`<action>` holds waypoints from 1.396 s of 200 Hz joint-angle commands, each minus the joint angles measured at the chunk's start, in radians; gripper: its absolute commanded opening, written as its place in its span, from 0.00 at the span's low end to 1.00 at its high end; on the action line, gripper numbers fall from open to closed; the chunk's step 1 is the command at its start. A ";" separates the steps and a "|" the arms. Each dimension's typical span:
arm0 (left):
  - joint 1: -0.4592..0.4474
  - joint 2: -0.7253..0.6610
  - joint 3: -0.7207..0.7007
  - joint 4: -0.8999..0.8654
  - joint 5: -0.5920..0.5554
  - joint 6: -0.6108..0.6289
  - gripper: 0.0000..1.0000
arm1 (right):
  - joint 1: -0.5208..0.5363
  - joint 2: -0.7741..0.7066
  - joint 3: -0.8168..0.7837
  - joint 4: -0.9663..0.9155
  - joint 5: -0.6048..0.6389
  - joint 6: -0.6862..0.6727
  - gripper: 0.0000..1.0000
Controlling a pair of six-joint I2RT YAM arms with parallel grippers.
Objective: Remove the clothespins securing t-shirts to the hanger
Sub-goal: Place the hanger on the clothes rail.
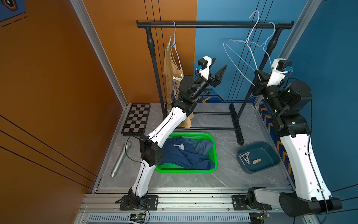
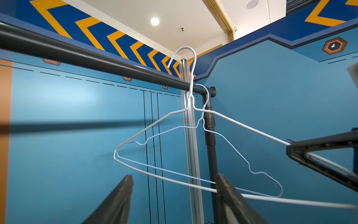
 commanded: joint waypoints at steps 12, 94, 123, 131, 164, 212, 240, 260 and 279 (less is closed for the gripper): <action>0.010 0.016 0.029 0.021 0.024 -0.034 0.69 | -0.014 0.030 0.016 0.047 -0.063 0.076 0.00; 0.011 -0.010 -0.018 0.021 0.029 -0.021 0.69 | -0.042 -0.020 -0.070 0.040 -0.095 0.114 0.15; 0.006 -0.030 -0.039 0.021 0.031 -0.015 0.69 | -0.045 -0.059 -0.088 0.017 -0.084 0.089 0.41; 0.004 -0.039 -0.048 0.021 0.032 -0.012 0.69 | -0.046 -0.071 -0.095 0.011 -0.081 0.086 0.45; -0.009 -0.091 -0.112 0.022 0.033 0.006 0.69 | -0.048 -0.133 -0.129 -0.028 -0.071 0.066 0.56; -0.051 -0.197 -0.252 0.034 0.030 0.044 0.69 | -0.047 -0.249 -0.188 -0.096 -0.058 0.043 0.58; -0.079 -0.276 -0.370 0.069 0.017 0.054 0.69 | -0.043 -0.307 -0.218 -0.125 -0.063 0.042 0.58; -0.101 -0.333 -0.452 0.078 0.005 0.078 0.70 | -0.033 -0.340 -0.236 -0.141 -0.068 0.046 0.58; -0.122 -0.387 -0.531 0.087 -0.009 0.104 0.70 | -0.016 -0.365 -0.251 -0.151 -0.074 0.052 0.58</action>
